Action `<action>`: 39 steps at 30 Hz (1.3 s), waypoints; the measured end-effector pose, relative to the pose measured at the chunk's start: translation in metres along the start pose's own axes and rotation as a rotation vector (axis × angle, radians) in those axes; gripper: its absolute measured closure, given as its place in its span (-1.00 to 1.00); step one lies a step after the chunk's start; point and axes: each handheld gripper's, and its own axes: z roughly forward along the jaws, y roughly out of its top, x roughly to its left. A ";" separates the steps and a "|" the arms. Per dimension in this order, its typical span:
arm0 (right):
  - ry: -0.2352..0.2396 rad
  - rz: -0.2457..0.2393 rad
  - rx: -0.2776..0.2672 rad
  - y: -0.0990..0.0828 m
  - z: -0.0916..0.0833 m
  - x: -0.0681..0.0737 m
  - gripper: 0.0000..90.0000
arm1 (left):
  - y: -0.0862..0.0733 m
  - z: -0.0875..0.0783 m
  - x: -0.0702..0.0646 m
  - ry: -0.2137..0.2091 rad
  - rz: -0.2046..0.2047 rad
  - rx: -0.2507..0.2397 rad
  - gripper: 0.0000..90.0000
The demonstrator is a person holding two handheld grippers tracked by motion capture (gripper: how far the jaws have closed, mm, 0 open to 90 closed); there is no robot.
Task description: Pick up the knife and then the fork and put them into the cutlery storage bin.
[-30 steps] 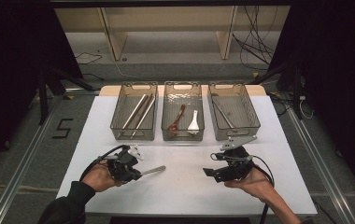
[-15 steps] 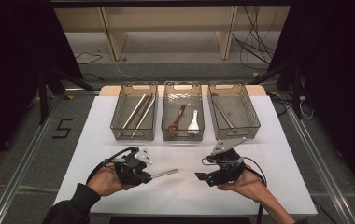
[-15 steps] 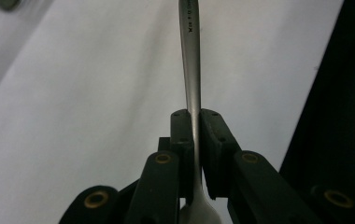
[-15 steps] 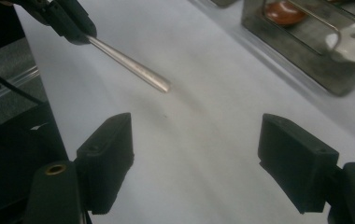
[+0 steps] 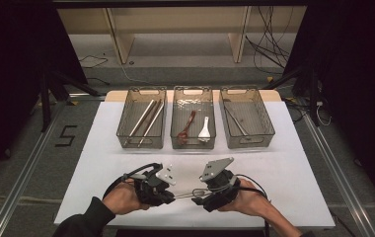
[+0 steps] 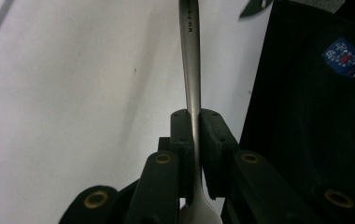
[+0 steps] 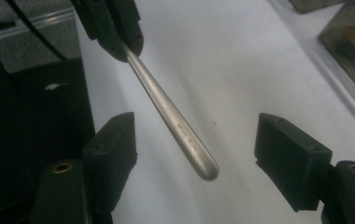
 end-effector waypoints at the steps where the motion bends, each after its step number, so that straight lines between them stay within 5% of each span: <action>1: 0.004 -0.015 0.008 0.000 0.002 0.002 -0.30 | 0.001 0.000 -0.001 0.002 0.004 -0.002 0.86; 18: 0.042 -0.192 0.082 0.003 0.019 0.018 0.34 | 0.008 0.003 -0.008 -0.042 0.038 -0.010 0.86; 31: 0.087 -0.338 0.125 0.000 0.025 0.030 0.79 | 0.007 0.008 -0.009 -0.123 0.076 0.014 0.85; 39: 0.133 -0.337 0.144 0.001 0.023 0.031 0.95 | 0.004 0.013 -0.007 -0.138 0.066 0.015 0.79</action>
